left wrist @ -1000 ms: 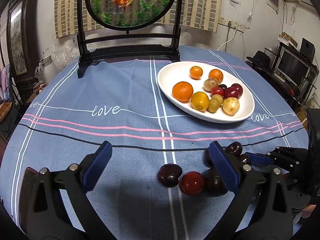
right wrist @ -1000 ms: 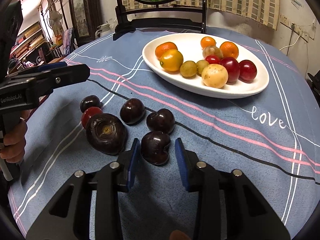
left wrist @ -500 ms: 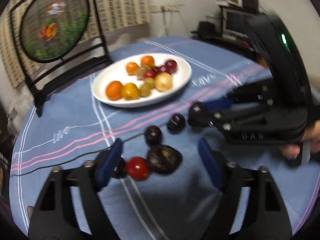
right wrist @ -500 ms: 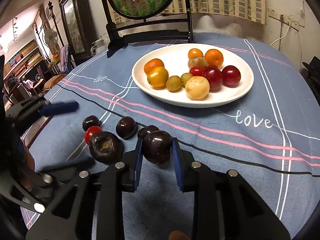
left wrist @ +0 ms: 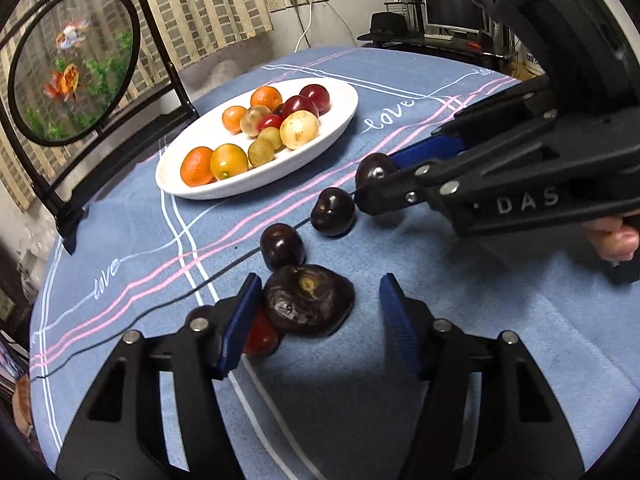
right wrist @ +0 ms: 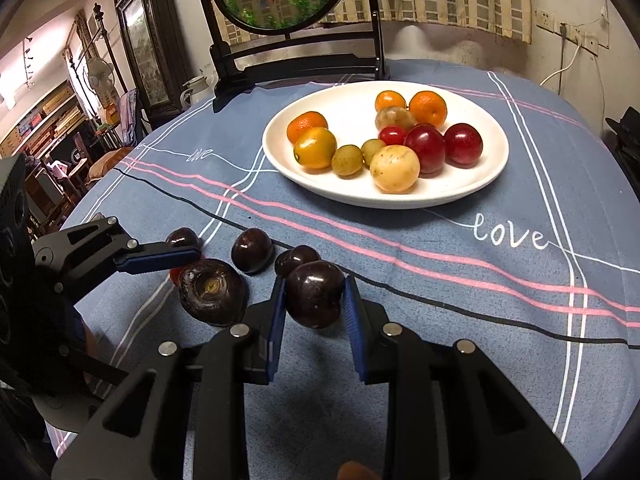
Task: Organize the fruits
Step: 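Grasp the dark wrinkled fruit with the left tool while the right tool grasps a dark plum, then carry the wrinkled fruit and plum onto the plate and release both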
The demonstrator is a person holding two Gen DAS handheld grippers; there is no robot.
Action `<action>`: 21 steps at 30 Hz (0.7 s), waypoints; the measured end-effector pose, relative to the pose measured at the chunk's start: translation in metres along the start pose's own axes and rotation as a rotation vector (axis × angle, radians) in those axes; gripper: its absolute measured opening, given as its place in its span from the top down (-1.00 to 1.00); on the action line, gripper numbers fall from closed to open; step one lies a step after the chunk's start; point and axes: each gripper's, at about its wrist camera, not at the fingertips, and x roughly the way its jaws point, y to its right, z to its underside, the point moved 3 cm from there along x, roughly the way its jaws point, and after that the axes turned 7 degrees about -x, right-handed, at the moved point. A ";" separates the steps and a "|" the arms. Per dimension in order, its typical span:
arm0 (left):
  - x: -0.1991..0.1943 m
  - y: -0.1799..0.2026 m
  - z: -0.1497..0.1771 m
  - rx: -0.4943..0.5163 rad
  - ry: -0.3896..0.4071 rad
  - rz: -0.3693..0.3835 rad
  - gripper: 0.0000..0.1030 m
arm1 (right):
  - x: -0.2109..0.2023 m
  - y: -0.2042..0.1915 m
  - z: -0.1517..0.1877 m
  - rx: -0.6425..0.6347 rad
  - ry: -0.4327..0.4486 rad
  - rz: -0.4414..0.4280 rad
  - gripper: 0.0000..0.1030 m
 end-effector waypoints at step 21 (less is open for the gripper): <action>-0.027 -0.009 -0.020 -0.166 0.076 0.186 0.06 | -0.020 0.016 -0.012 0.062 0.071 -0.025 0.44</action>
